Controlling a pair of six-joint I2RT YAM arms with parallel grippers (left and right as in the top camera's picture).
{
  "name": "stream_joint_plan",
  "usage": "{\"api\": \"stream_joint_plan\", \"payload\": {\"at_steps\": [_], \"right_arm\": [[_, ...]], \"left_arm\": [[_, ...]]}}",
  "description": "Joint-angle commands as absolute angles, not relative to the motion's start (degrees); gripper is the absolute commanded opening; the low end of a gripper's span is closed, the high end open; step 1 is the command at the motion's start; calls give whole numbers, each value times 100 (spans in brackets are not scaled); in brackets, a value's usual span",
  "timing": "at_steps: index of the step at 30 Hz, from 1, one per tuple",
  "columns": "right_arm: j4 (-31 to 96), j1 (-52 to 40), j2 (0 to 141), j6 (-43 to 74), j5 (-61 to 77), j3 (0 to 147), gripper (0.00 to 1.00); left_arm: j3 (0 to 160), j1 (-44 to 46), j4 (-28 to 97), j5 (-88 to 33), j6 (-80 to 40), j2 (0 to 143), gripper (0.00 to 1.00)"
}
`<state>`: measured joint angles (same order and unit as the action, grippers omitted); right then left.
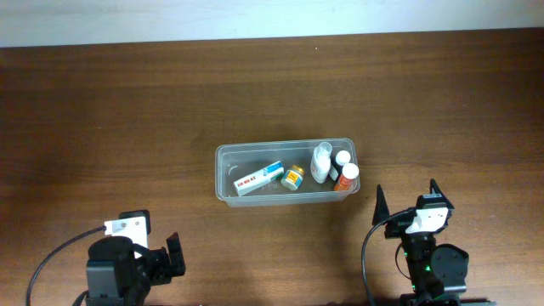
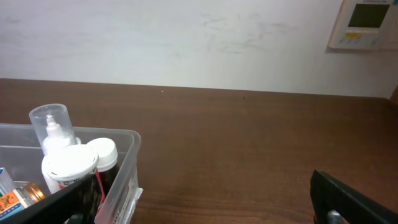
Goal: Pack container
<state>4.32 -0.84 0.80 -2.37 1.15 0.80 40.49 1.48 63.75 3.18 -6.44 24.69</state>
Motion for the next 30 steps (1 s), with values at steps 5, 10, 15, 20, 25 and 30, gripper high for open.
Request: {"api": "stream_joint_plan", "payload": {"at_steps": [5, 10, 15, 20, 25, 30], "right_arm": [[427, -117, 25, -276, 169, 32, 98], [427, -117, 25, -276, 169, 32, 98], [427, -117, 25, -276, 169, 32, 98], [427, -117, 25, -276, 169, 32, 98], [427, -117, 25, -276, 169, 32, 98], [427, -117, 25, -276, 169, 32, 98]], "left_arm": [[4047, 132, 6370, 279, -550, 2429, 100], [4042, 132, 6370, 281, -550, 2349, 100], [4016, 132, 6270, 276, -550, 1962, 99], [3505, 132, 5417, 281, -268, 1380, 99], [2239, 132, 3795, 252, -185, 631, 100], [1188, 132, 2217, 115, -143, 207, 99]]}}
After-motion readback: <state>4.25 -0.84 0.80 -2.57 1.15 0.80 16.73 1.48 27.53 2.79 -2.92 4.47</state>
